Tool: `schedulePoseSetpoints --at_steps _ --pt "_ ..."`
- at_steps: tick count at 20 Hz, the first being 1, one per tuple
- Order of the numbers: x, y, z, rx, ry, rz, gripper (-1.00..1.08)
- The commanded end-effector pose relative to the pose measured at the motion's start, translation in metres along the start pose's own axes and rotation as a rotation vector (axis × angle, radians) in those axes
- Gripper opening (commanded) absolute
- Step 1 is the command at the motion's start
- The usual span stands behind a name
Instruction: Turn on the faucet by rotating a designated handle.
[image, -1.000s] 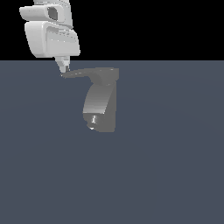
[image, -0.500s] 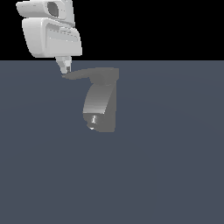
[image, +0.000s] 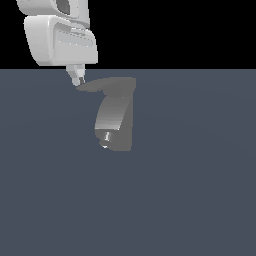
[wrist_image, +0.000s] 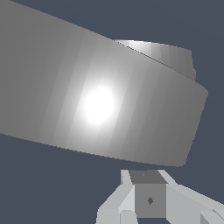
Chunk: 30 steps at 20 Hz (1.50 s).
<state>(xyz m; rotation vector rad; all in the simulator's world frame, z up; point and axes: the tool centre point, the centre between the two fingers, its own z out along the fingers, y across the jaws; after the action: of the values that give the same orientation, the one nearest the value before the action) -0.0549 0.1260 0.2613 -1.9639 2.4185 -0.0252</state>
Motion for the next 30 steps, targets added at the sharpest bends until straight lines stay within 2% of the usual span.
schedulePoseSetpoints --at_steps 1,6,7,30 --pt "0.01 0.011 0.01 -0.025 0.009 0.008 -1.0" --pt "0.018 0.022 0.011 -0.028 0.01 0.012 -1.0" --pt "0.011 0.014 0.0 -0.001 0.002 0.006 -1.0" --pt "0.124 0.028 0.01 -0.028 0.01 0.012 -1.0"
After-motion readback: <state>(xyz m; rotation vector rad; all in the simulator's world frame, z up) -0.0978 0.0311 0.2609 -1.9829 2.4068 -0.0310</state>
